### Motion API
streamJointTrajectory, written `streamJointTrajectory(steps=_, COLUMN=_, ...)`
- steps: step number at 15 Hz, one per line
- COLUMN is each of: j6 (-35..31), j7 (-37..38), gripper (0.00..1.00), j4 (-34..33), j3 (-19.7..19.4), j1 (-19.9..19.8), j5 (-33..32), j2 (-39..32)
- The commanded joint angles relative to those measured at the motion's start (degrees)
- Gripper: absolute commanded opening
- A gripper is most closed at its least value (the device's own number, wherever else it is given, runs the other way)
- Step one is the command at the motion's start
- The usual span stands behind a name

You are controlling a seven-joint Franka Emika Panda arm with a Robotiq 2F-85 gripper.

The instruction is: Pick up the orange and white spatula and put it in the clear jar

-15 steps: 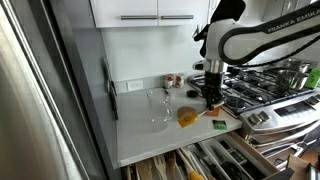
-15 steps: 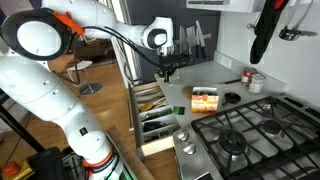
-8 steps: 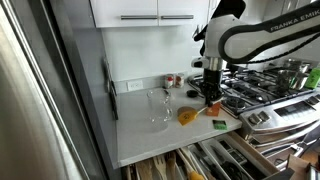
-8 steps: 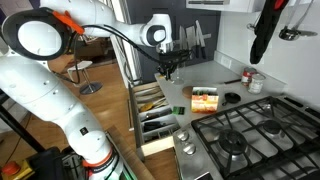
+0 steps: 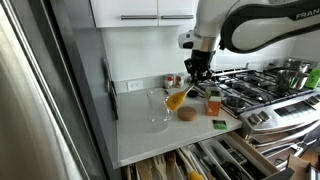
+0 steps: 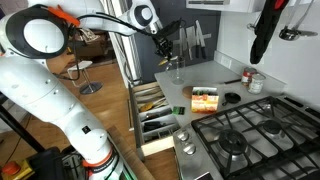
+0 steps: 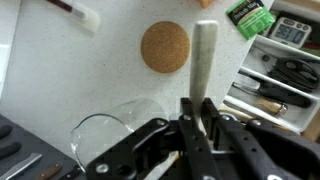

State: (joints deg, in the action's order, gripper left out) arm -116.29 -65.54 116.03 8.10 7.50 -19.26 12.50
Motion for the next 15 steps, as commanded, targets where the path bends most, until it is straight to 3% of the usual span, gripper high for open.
streamJointTrajectory(steps=1, j6=-4.84, j7=-2.11, gripper=0.04, j4=-1.06, j3=0.59, j1=0.93, j5=-7.39, j2=0.37)
streamJointTrajectory(steps=2, j6=-2.19, j7=-0.36, gripper=0.04, j4=-1.06, j3=0.33, j1=1.23, j5=-4.09, j2=-0.08)
streamJointTrajectory(steps=3, j6=-2.61, j7=-0.32, gripper=0.15, j4=-1.32, j3=0.43, j1=1.36, j5=-4.43, j2=-0.09)
streamJointTrajectory(steps=7, j6=-2.58, j7=-0.32, gripper=0.15, j4=-1.34, j3=0.31, j1=1.32, j5=-4.39, j2=-0.36)
streamJointTrajectory(steps=8, j6=-3.76, j7=-0.61, gripper=0.04, j4=-1.48, j3=0.75, j1=1.23, j5=-7.00, j2=-0.26)
streamJointTrajectory(steps=15, j6=-14.13, j7=0.97, gripper=0.04, j4=-1.73, j3=2.84, j1=0.94, j5=-26.70, j2=-1.30)
